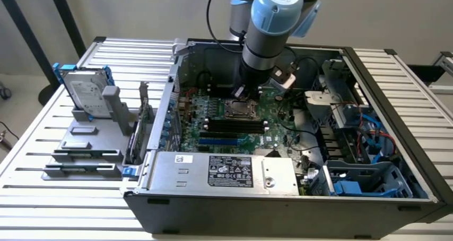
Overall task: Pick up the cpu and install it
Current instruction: 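Install the first cpu locking lever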
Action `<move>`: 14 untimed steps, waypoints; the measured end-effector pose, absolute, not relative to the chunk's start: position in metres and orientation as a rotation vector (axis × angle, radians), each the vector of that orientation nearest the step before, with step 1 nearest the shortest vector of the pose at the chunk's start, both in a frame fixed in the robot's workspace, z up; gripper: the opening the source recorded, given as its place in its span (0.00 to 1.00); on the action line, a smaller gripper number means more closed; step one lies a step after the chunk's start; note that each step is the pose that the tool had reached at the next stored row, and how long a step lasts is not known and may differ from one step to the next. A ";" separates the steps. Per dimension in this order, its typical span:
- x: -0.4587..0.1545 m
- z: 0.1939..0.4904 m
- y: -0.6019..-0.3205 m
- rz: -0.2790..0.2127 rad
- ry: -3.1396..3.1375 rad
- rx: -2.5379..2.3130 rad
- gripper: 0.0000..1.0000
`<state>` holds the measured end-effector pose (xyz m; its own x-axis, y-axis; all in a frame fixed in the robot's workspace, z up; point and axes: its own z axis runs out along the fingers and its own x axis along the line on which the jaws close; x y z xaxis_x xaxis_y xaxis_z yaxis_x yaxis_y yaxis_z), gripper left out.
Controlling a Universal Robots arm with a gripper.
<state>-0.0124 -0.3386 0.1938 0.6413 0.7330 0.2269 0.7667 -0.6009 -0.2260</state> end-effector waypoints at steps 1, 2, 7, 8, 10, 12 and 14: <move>-0.012 0.194 -0.339 -0.158 -1.205 -2.562 0.11; -0.012 0.194 -0.339 -0.158 -1.205 -2.562 0.11; -0.013 0.194 -0.339 -0.160 -1.204 -2.560 0.11; -0.013 0.194 -0.339 -0.160 -1.203 -2.559 0.11; -0.012 0.194 -0.339 -0.162 -1.202 -2.556 0.11; -0.012 0.194 -0.339 -0.165 -1.200 -2.552 0.11; -0.012 0.194 -0.339 -0.167 -1.198 -2.548 0.11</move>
<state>-0.0125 -0.3387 0.1938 0.6414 0.7292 0.2383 0.7666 -0.5974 -0.2354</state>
